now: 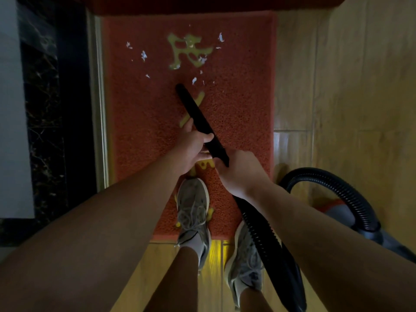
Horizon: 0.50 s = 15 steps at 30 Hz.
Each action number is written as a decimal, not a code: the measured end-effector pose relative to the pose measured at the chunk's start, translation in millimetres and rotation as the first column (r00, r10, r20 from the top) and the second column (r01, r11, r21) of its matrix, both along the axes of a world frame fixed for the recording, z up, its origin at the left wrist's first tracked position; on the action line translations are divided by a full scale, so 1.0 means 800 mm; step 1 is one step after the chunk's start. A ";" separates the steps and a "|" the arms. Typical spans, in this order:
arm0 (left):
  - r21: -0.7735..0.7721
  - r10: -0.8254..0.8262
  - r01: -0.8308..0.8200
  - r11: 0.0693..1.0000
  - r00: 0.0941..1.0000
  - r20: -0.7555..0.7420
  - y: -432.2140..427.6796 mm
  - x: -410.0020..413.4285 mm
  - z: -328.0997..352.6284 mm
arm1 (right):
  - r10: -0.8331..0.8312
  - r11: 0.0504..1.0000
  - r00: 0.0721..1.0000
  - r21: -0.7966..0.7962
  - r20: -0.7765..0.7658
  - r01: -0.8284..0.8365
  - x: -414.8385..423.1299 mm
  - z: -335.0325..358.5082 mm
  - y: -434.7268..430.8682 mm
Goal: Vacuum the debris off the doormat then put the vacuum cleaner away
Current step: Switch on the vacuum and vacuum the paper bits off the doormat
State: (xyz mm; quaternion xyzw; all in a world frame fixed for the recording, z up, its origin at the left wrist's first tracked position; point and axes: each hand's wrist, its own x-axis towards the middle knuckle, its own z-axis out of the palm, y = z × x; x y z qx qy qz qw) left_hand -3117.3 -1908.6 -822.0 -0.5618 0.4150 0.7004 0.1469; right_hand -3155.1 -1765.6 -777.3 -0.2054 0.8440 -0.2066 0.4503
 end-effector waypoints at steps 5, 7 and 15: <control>-0.011 -0.011 0.011 1.000 1.000 -0.003 -0.003 -0.007 -0.001 | -0.002 1.000 1.000 0.001 -0.009 0.002 -0.005 -0.002 -0.003; -0.015 -0.014 0.014 1.000 1.000 -0.001 -0.001 -0.011 -0.002 | -0.007 1.000 1.000 -0.003 -0.019 0.007 -0.007 -0.003 0.000; 0.001 -0.074 0.074 0.997 0.997 -0.006 0.015 -0.028 0.001 | -0.061 0.998 0.998 -0.013 -0.022 0.061 -0.013 0.001 0.020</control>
